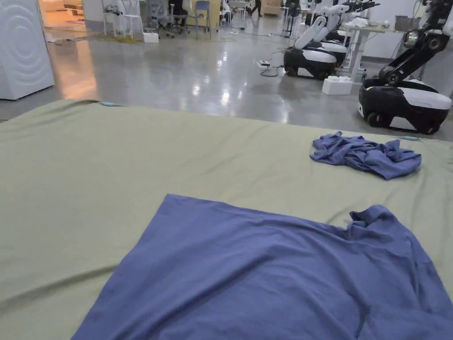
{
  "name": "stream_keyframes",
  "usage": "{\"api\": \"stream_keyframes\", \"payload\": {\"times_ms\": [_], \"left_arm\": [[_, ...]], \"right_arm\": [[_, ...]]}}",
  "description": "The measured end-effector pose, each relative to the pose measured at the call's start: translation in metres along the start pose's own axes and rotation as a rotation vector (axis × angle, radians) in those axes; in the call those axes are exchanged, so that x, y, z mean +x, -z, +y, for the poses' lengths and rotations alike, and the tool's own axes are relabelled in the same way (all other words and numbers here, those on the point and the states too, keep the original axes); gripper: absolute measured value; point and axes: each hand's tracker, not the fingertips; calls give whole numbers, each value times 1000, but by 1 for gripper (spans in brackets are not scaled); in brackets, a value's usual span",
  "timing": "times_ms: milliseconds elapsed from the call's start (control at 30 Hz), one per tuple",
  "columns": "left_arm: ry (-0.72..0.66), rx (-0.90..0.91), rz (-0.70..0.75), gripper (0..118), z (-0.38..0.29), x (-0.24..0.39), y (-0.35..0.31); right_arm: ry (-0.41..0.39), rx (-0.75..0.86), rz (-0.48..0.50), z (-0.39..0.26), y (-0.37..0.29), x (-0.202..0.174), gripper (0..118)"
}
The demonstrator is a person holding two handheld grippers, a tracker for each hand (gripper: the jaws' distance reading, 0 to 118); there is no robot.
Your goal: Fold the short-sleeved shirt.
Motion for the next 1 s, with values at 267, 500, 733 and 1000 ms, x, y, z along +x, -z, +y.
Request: {"api": "stream_keyframes", "payload": {"times_ms": [267, 500, 733, 1000], "left_arm": [[-121, -71, -14, 0, -22, -8, 8], [16, 22, 58, 96, -8, -13, 40], [63, -211, -4, 43, -13, -14, 103], [11, -206, -29, 14, -8, -16, 92]], "right_arm": [[-11, -63, 87, -33, 17, -33, 2], [8, -106, 124, -27, 22, -30, 2], [48, -106, 87, -24, 18, -11, 2], [140, -113, -64, -21, 39, 27, 97]]}}
